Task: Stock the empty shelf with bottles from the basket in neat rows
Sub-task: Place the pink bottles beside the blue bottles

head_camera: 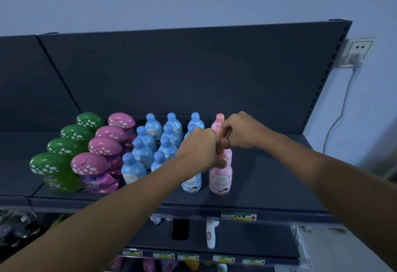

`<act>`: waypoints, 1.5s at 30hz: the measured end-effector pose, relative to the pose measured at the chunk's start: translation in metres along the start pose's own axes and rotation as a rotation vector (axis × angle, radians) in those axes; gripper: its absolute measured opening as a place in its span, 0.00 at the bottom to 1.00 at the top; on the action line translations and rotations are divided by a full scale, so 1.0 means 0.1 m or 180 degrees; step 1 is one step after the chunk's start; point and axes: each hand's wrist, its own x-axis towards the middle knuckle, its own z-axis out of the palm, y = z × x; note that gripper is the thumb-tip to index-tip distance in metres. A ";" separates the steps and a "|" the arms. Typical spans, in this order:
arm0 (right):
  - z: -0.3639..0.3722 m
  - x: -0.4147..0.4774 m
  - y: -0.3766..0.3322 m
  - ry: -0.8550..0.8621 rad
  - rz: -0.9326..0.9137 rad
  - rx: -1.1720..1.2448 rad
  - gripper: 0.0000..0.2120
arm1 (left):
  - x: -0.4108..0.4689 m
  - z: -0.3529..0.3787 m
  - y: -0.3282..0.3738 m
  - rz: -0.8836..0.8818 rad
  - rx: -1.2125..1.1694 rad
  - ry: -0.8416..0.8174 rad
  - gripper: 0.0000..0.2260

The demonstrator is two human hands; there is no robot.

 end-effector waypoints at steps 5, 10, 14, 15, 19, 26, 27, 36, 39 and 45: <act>-0.01 0.00 -0.01 -0.0111 0.0129 0.0067 0.08 | 0.00 0.00 -0.03 0.0075 -0.0061 -0.0105 0.08; 0.01 -0.01 -0.05 -0.0150 0.0246 -0.0051 0.09 | -0.03 0.00 -0.04 0.0161 0.0018 -0.0097 0.09; 0.01 -0.06 -0.13 -0.0204 0.0334 -0.0247 0.11 | -0.07 -0.12 -0.10 0.0273 0.0093 0.0033 0.10; 0.00 -0.08 -0.17 -0.0182 0.0348 -0.0367 0.13 | -0.08 -0.17 -0.13 0.0289 0.0136 0.0085 0.10; -0.10 -0.14 -0.41 0.0126 0.0306 -0.0735 0.15 | -0.19 -0.41 -0.34 0.0317 0.0071 0.0324 0.09; -0.07 -0.24 -1.15 0.0406 0.0283 -0.0879 0.12 | -0.63 -0.78 -0.93 0.0212 -0.0060 0.0406 0.06; -0.02 -0.27 -1.28 0.0417 0.0309 -0.0865 0.13 | -0.71 -0.83 -1.04 0.0216 -0.0066 0.0391 0.06; 0.82 -0.55 -2.40 0.0458 0.0411 -0.0719 0.11 | -1.48 -0.95 -2.03 0.0282 -0.0114 0.0006 0.07; 1.17 -0.61 -2.67 0.0348 0.0422 -0.0653 0.11 | -1.70 -0.89 -2.33 0.0223 -0.0053 -0.0172 0.06; 1.93 -0.64 -2.94 -0.0248 0.0435 -0.0424 0.12 | -2.09 -0.55 -2.96 -0.0094 -0.0106 -0.0554 0.06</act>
